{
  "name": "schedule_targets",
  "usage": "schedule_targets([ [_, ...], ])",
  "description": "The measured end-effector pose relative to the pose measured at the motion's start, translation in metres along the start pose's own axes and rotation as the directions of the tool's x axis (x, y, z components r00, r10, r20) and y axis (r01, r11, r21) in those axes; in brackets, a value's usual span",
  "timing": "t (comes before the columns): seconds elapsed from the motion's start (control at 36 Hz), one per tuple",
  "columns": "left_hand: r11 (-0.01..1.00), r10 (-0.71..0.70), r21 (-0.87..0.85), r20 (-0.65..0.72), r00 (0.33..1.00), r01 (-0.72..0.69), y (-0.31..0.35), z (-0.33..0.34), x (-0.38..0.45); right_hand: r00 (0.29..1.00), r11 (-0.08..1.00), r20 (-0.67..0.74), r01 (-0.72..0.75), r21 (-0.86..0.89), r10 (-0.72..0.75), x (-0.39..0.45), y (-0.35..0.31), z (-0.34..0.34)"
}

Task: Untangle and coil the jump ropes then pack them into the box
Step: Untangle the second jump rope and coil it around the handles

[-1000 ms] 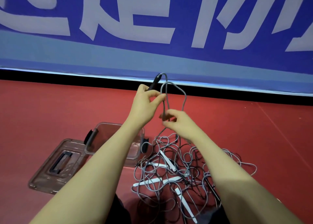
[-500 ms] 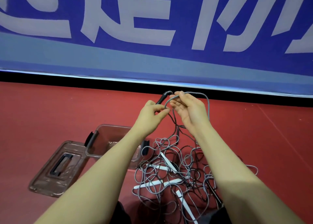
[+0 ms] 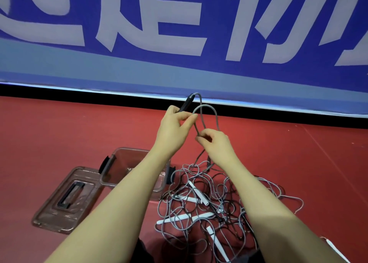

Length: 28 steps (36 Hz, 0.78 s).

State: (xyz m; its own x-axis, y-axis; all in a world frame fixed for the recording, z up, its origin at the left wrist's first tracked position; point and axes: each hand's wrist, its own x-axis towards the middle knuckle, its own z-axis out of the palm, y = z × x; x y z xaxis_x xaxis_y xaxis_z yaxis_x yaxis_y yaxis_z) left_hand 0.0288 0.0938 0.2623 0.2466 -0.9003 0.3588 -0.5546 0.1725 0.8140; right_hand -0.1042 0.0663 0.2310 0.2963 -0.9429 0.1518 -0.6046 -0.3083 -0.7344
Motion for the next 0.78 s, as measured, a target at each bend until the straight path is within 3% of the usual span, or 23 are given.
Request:
schedule_targets([
  [0.06,0.999,-0.033,-0.033,0.069,0.997,0.035,0.0,0.001,0.0,1.0,0.997,-0.028,-0.011,0.082,0.014,0.001,-0.002,-0.001],
  [0.11,0.995,-0.096,-0.028,0.146,0.985,0.101,-0.006,0.003,-0.001,0.997,0.95,-0.053,-0.033,0.312,0.052,0.001,-0.009,-0.004],
  [0.19,0.99,-0.139,0.046,0.231,0.963,0.131,-0.017,0.007,-0.004,0.99,0.752,-0.041,-0.074,0.655,0.133,0.005,-0.02,-0.013],
  [0.28,0.995,-0.099,0.032,0.292,0.951,0.094,-0.02,0.008,-0.009,0.984,0.57,0.0,-0.102,0.815,0.177,0.005,-0.025,-0.022],
  [0.42,0.999,-0.022,-0.036,0.146,0.989,0.028,-0.02,0.008,-0.008,0.978,0.335,0.065,-0.129,0.933,0.196,0.004,-0.028,-0.029],
  [0.53,0.999,0.007,0.037,0.071,0.997,-0.009,-0.019,0.01,-0.007,0.98,0.238,0.067,-0.112,0.965,0.189,0.006,-0.026,-0.03],
  [0.58,0.999,0.006,0.053,0.03,1.0,-0.008,-0.017,0.009,-0.006,0.983,0.325,0.05,-0.107,0.94,0.177,0.008,-0.022,-0.027],
  [0.64,0.999,-0.006,0.031,0.012,1.0,0.006,-0.014,0.007,-0.004,0.989,0.577,0.035,-0.112,0.809,0.143,0.007,-0.015,-0.022],
  [0.69,1.0,-0.011,-0.007,0.025,1.0,0.012,-0.009,0.004,-0.002,0.997,0.821,0.056,-0.075,0.566,0.053,0.003,-0.009,-0.017],
  [0.78,0.998,-0.006,-0.054,0.078,0.997,0.01,-0.001,0.0,-0.002,0.99,0.955,0.138,-0.021,0.295,-0.021,0.0,-0.007,-0.011],
])
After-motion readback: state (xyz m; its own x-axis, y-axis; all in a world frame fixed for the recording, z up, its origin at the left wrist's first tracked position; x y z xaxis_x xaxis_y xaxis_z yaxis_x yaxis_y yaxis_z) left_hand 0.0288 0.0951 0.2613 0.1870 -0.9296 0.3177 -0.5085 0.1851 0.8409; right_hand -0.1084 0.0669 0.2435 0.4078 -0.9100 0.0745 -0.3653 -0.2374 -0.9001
